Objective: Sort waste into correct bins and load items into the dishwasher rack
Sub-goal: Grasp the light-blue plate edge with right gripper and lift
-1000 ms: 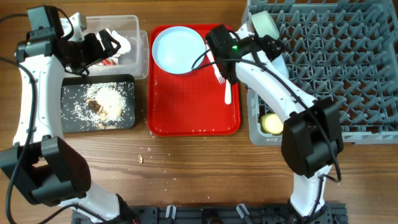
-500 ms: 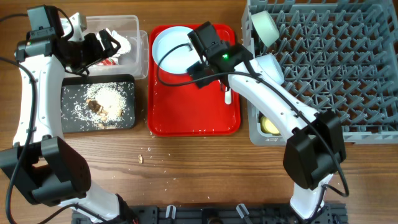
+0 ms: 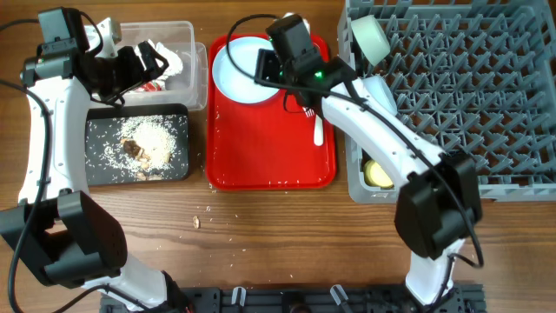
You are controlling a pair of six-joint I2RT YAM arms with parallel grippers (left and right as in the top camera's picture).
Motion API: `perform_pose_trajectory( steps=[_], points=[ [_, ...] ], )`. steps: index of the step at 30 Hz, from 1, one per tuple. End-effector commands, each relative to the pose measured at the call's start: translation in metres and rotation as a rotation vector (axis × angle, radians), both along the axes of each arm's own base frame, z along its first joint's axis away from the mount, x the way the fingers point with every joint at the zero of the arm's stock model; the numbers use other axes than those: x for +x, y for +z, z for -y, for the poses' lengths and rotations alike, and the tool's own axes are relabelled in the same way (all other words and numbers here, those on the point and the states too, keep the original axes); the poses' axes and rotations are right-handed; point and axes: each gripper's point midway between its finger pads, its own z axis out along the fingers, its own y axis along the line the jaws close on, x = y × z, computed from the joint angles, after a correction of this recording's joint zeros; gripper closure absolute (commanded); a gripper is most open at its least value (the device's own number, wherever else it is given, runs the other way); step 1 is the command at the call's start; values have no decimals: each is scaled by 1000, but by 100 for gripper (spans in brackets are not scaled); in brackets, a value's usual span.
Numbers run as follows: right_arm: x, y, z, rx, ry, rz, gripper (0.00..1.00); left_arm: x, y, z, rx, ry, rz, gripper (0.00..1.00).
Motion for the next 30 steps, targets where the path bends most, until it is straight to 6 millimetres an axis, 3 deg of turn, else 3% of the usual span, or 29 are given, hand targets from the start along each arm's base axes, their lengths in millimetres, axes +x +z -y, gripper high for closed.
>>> perform_pose_trajectory(
  steps=[1, 4, 8, 13, 16, 21, 22, 25, 27, 29, 30],
  points=[
    [12, -66, 10, 13, -113, -118, 35, 2, 9, -3, 4, 11, 22, 0],
    [14, -102, 9, 30, -129, -179, 37, 2, 9, -3, 4, 11, 22, 0],
    [13, -121, 9, 23, -144, -207, 59, 2, 9, -3, 4, 11, 22, 0],
    [4, -148, 15, -20, -147, -268, 66, 2, 9, -3, 4, 11, 22, 0],
    [-3, -157, 19, -45, -149, -303, 71, 2, 9, -3, 4, 11, 22, 0],
    [-12, -161, 24, -71, -146, -337, 95, 2, 9, -3, 4, 11, 22, 0],
    [-12, -161, 24, -74, -142, -338, 96, 2, 9, -3, 4, 11, 22, 0],
    [-10, -153, 22, -70, -121, -324, 96, 2, 9, -3, 4, 11, 22, 0],
    [-3, -129, 23, -55, -83, -278, 96, 2, 9, -3, 4, 11, 22, 0],
    [11, -79, 25, -40, -31, -176, 96, 2, 9, -3, 4, 11, 22, 0],
    [16, -44, 27, -25, 10, -107, 96, 2, 9, -3, 4, 11, 22, 0]
  ],
)
